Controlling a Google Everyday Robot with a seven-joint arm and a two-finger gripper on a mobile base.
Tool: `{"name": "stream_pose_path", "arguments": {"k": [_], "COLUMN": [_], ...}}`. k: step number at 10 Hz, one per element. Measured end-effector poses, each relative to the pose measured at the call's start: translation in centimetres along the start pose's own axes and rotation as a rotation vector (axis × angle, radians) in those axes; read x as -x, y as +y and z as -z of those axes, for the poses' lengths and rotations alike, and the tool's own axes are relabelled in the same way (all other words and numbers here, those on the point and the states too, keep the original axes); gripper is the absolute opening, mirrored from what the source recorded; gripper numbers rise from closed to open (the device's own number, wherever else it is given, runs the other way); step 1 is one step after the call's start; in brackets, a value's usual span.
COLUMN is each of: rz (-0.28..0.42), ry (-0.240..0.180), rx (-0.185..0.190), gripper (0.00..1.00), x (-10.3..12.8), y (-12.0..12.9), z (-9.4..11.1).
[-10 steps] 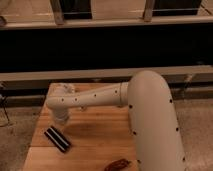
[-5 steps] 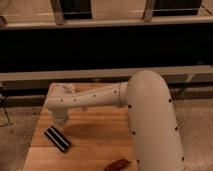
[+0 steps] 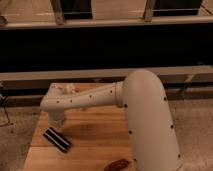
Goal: Push the eraser across the table
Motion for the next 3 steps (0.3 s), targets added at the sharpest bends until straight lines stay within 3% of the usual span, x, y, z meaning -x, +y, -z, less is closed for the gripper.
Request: {"name": "stream_pose_path", "arguments": {"k": [3], "rz": [0.021], "ry": [-0.007], "rx": [0.009], "gripper": [0.00], "x": [0.92], "y": [-0.16], "z": [-0.29]}}
